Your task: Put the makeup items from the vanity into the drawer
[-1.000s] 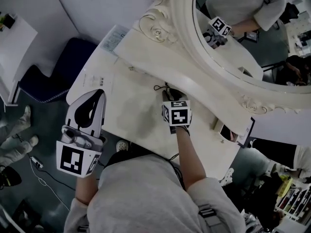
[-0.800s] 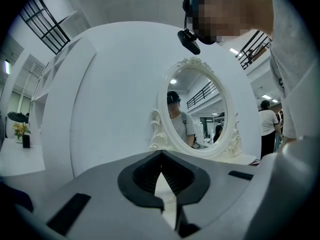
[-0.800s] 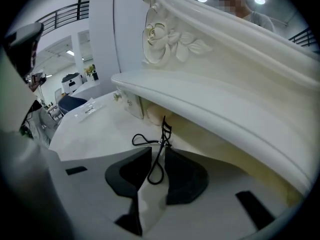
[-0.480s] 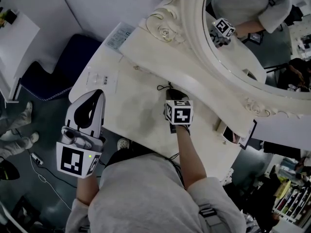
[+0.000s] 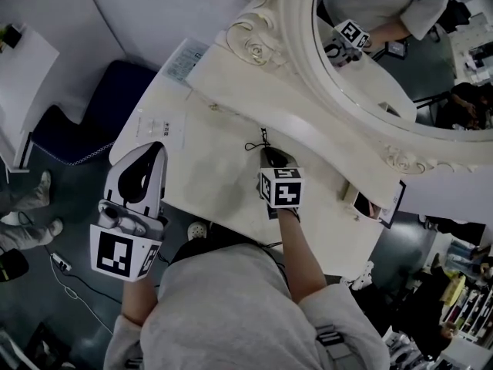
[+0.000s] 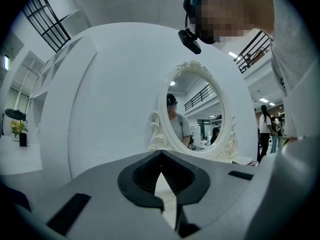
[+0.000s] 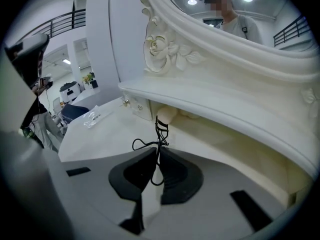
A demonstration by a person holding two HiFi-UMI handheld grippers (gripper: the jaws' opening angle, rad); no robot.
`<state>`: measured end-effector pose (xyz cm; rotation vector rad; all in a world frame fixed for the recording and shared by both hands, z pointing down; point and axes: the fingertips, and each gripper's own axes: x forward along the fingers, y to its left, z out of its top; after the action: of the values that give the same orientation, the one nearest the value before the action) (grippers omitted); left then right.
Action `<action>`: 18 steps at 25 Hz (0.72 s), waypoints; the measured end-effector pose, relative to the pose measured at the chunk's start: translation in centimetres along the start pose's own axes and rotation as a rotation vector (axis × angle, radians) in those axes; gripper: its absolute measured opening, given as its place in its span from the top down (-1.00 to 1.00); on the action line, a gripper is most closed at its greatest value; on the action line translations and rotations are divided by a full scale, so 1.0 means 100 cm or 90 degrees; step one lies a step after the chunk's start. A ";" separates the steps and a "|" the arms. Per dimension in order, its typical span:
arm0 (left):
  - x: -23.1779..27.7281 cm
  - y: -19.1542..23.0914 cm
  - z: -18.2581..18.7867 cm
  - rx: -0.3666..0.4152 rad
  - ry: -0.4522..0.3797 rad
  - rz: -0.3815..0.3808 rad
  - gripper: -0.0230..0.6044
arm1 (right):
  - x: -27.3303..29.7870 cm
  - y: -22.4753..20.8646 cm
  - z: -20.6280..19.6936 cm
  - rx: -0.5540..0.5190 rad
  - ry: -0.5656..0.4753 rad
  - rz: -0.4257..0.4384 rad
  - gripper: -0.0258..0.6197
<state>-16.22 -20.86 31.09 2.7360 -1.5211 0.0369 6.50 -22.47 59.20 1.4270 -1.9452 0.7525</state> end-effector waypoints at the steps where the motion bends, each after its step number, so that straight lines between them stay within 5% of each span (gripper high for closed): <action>1: 0.000 -0.002 0.000 0.000 -0.001 -0.004 0.88 | -0.004 0.001 0.001 0.002 -0.006 0.000 0.82; 18: -0.008 -0.034 0.012 0.003 -0.032 -0.082 0.88 | -0.093 0.021 0.048 0.034 -0.183 0.005 0.82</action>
<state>-13.74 -18.40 29.84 2.8521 -1.3542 -0.0293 6.09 -19.69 48.89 1.6358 -2.1598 0.6331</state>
